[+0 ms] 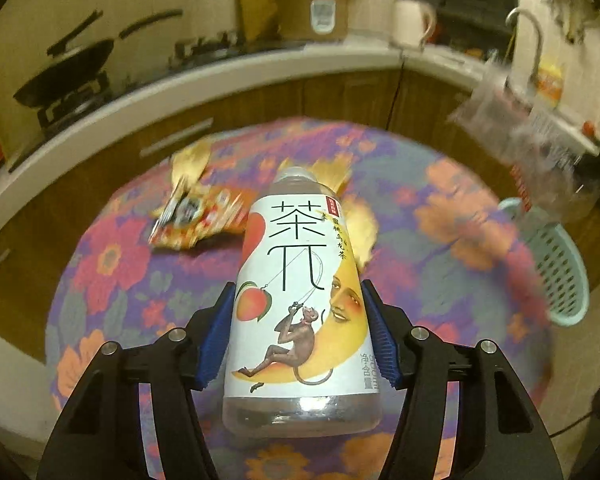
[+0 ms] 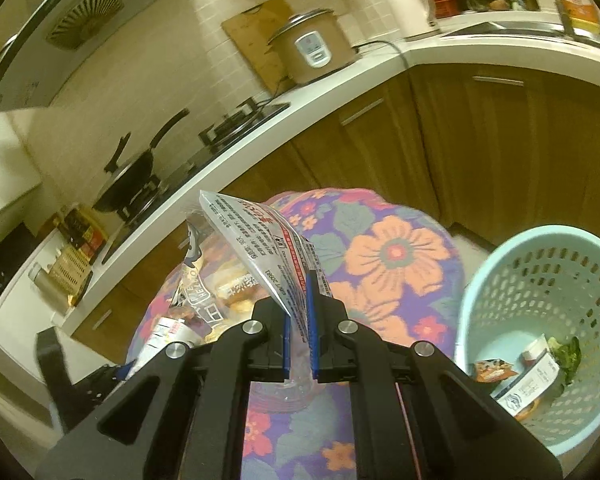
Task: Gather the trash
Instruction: 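Carry bottle and bag over the blue basket and open both tools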
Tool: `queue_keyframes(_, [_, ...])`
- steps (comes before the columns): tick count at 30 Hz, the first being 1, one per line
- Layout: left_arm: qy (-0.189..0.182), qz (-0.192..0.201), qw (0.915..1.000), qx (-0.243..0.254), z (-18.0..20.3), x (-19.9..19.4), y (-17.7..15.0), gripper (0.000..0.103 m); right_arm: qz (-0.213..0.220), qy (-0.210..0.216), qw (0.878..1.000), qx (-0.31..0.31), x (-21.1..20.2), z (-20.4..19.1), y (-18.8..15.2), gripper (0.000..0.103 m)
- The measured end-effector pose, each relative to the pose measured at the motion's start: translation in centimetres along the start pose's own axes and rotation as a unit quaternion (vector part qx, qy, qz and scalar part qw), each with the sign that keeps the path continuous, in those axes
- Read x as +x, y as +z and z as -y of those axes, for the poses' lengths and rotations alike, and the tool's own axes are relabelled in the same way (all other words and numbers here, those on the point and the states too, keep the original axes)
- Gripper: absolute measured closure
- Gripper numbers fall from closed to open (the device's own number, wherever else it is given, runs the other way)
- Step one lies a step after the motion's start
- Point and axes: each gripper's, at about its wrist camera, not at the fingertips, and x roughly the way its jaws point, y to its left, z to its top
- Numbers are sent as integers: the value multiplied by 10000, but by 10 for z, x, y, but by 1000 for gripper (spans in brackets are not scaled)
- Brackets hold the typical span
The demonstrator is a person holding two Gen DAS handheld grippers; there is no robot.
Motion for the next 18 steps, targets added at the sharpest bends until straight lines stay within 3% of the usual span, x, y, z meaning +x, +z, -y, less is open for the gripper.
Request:
queue_keyframes(4, [-395,407,9984,59,27,-16,18,45,175,-146,9997,122,-18,22,3,98])
queue_keyframes(9, [-991,575,9929,307,76,-12,42,45,413,-422,9977,341,-48,59,4,98])
queue_keyframes(18, [-1984,351,9764,772,196,30,67,45,659,-1082,9880,885,-89,134,-4,98])
